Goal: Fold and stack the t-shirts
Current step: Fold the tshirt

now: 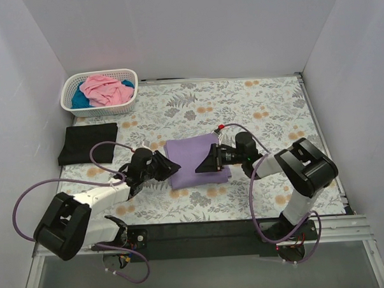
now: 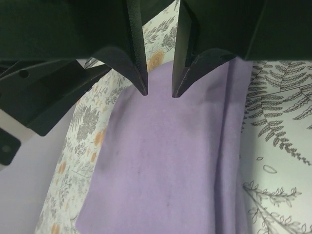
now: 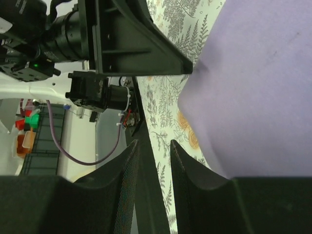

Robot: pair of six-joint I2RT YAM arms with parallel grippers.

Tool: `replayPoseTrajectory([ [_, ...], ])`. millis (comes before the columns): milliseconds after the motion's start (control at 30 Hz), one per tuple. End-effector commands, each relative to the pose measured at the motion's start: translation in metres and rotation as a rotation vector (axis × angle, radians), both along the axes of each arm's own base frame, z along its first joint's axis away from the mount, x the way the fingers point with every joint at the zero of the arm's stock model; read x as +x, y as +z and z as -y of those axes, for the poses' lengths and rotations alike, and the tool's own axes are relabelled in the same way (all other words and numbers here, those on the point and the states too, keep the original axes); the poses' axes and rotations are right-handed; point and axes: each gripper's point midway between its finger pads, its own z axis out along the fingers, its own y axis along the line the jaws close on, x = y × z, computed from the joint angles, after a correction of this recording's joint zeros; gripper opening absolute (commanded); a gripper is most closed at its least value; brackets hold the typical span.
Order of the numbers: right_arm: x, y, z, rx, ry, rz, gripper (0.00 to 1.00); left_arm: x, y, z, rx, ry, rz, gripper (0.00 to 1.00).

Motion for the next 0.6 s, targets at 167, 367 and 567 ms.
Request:
replayPoseTrajectory([
  [167, 0.007, -0.047, -0.027, -0.044, -0.051, -0.125, 0.37, -0.028, -0.034, -0.016, 0.002, 0.045, -0.077, 0.25],
  [367, -0.008, -0.099, -0.015, -0.151, -0.092, -0.277, 0.36, -0.039, -0.047, -0.020, 0.015, 0.043, -0.133, 0.24],
  [567, -0.003, -0.047, -0.020, -0.062, -0.077, -0.171, 0.36, -0.031, -0.018, -0.019, 0.003, 0.039, -0.049, 0.25],
])
